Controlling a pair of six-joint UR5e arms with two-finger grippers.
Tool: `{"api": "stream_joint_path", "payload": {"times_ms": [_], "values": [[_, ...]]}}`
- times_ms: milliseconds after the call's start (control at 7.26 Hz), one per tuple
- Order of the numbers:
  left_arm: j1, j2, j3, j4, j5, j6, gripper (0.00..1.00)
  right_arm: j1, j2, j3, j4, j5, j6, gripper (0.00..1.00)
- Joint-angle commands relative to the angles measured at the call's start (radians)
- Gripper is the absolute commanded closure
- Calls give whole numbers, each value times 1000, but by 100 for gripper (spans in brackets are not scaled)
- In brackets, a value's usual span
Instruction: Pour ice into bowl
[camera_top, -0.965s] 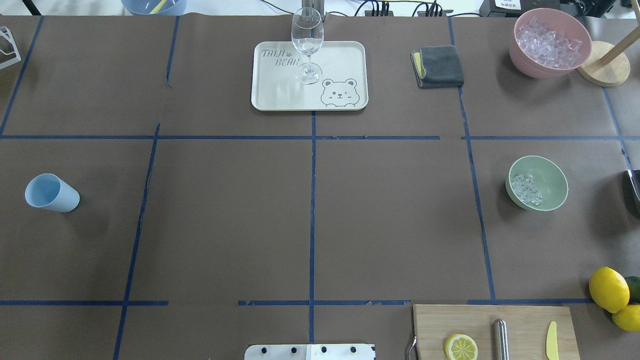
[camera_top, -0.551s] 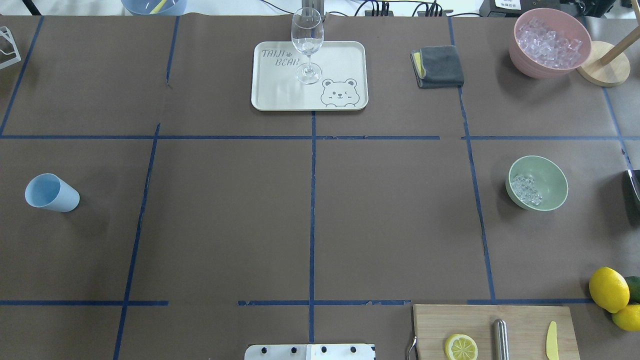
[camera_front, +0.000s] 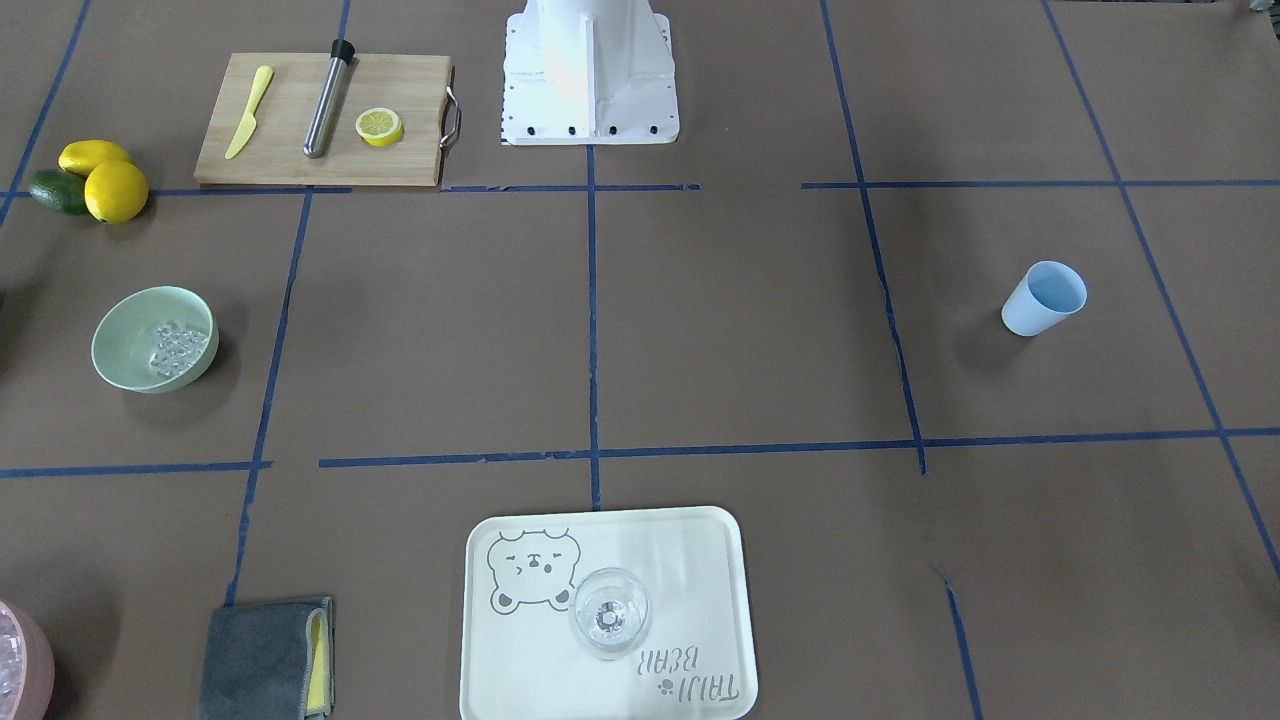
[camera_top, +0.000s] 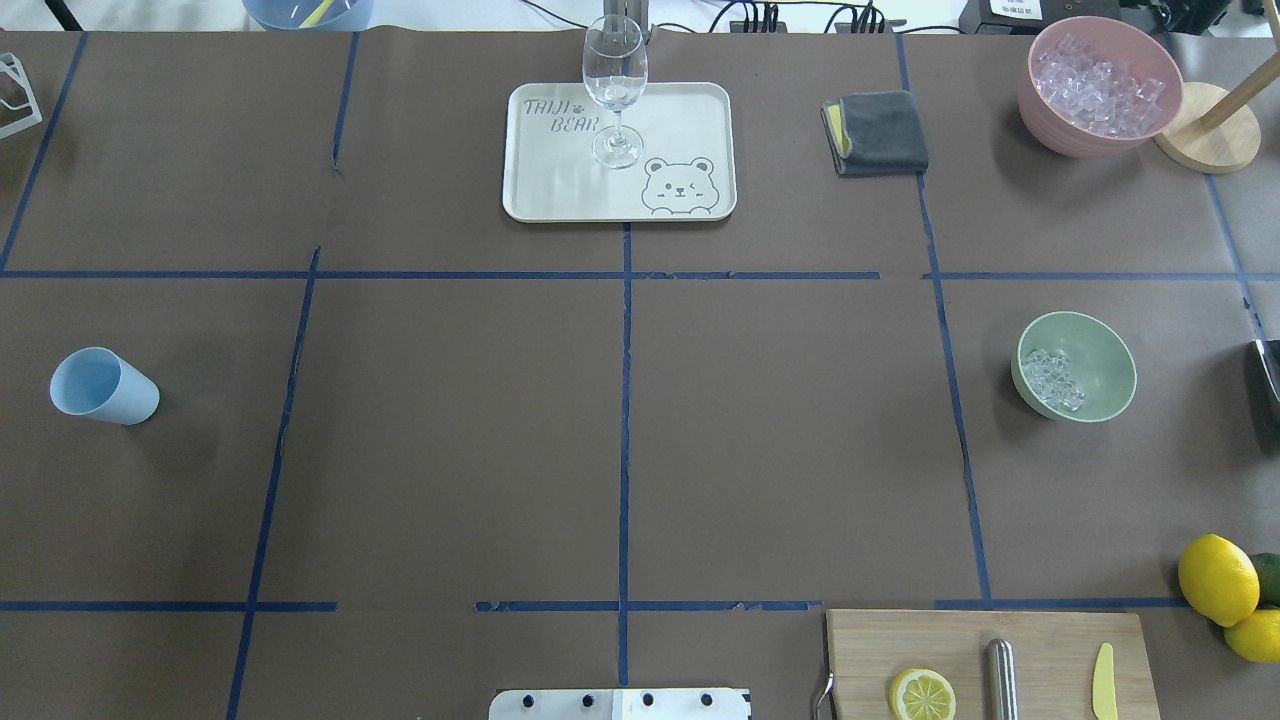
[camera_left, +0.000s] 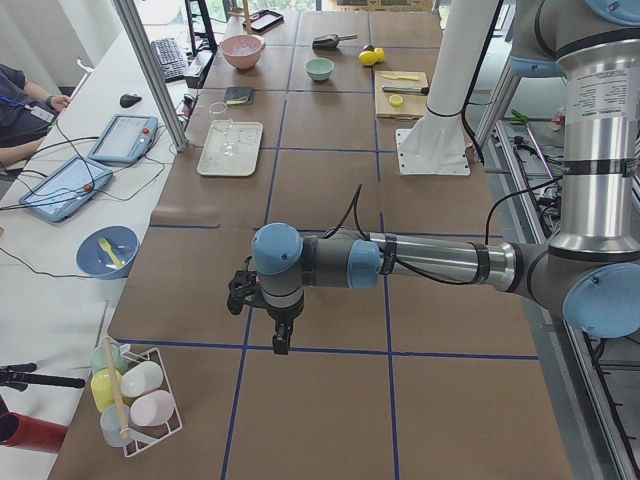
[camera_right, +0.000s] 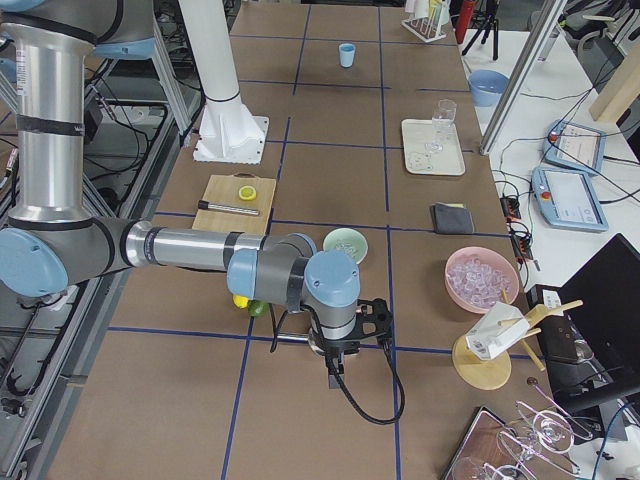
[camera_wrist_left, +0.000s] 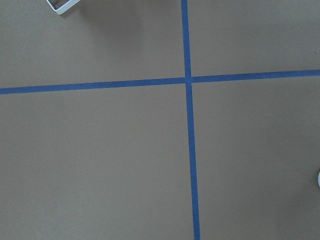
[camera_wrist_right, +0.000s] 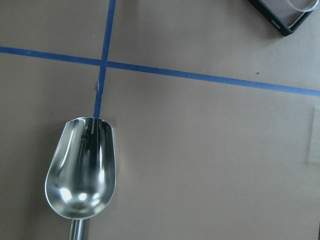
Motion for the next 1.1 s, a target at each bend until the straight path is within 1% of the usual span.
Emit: {"api": "stream_joint_path", "payload": {"times_ms": [0,138,276,965], "values": [[3,2,6,-1,-4,3,0,-2,-12,3,12,10,14,0],[3,2,3,10,-4,3,0,-7,-11,5,22,5,2,0],[5,2,-2,9,-4,3,0,-7,-20,3,55,8,10,0],[5,2,-3,1,-4,3,0,-7,-34,5,62,11,13,0]]}}
